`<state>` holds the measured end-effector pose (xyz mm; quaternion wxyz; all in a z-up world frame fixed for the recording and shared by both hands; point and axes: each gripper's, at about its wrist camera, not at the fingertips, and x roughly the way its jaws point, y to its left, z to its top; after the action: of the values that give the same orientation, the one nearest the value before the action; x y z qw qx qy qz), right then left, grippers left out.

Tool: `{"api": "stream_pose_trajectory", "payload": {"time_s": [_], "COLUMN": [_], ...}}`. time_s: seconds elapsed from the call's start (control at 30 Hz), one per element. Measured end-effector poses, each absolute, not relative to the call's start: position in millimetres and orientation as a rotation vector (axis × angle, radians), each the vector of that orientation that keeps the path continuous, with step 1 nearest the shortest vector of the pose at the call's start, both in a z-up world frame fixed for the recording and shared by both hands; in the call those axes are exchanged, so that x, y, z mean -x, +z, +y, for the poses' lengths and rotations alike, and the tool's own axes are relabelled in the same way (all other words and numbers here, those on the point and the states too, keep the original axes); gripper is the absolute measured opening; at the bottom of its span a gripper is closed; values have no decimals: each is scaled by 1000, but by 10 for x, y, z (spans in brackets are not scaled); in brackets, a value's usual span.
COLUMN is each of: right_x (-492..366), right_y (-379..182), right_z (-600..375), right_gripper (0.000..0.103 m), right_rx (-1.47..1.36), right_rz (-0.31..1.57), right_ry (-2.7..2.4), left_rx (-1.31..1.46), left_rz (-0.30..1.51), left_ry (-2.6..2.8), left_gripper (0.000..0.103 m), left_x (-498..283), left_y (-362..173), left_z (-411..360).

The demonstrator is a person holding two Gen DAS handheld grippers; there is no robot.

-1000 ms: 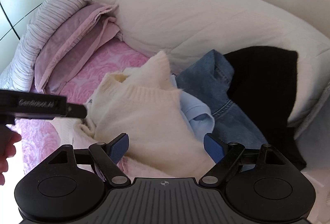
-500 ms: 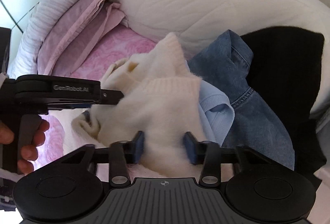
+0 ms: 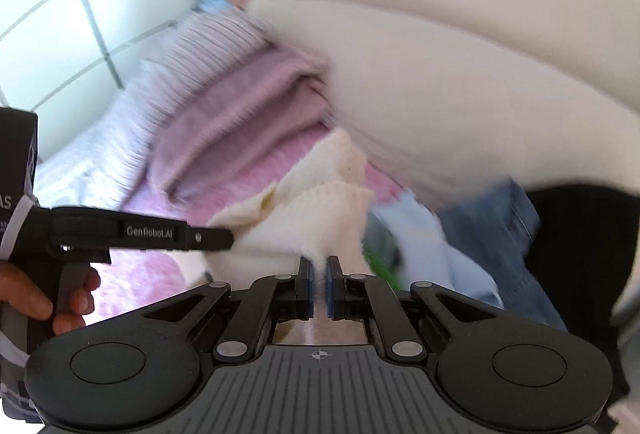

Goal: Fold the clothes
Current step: 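Lift the cream sweater with both grippers and drop it on the open bed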

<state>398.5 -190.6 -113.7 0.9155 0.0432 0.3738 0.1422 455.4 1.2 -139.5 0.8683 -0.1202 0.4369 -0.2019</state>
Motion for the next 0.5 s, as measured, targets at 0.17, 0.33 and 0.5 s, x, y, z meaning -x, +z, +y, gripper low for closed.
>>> {"api": "stream_pose_trajectory", "payload": {"time_s": [0.17,0.33,0.5], "right_x": [-3750,-3422,-2964], "right_y": [-790,-441,-50], "right_z": [-1491,-895,-117], "right_gripper": [4,4,3], "right_rx": [-46,-28,-19], "right_rz": [634,526,403], "right_ry": [438,633,838], "left_rx": [306,384,413], "left_rz": [784,641,461], "left_ry": [-326,-183,-27], "left_gripper": [1,1,1], "left_x": [-4072,-3418,-2568], "left_y": [-953,-480,79], "left_z": [598,1367,2166]}}
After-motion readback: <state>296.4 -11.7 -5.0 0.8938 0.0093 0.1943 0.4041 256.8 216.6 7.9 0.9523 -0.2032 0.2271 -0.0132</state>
